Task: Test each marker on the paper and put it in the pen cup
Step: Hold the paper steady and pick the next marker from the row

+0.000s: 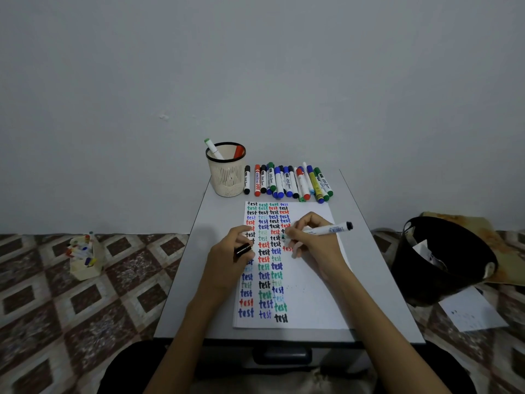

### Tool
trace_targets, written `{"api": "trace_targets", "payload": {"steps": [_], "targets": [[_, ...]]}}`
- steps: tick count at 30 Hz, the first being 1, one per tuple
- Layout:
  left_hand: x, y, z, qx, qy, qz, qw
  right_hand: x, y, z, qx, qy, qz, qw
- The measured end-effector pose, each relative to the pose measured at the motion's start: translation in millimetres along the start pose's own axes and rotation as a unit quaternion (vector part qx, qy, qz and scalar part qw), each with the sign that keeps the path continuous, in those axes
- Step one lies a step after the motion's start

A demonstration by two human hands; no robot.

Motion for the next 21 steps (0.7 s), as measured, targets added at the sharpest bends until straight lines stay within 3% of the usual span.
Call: {"api": "trace_targets", "payload": {"steps": [21], "targets": [[1.3, 1.3, -1.6, 0.005, -0.011, -0.021, 1.0, -12.6, 5.8, -5.1, -0.013, -0.003, 0.158, 0.987]]}}
Point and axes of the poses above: each hand's wrist, its own z-axis away from the middle knuckle, its own y-axis out of the palm, x = y × z, the point moved 6 cm from there along -z, towards the middle knuckle, and after that the axes turned 10 degrees about x, right-handed, at the moved point
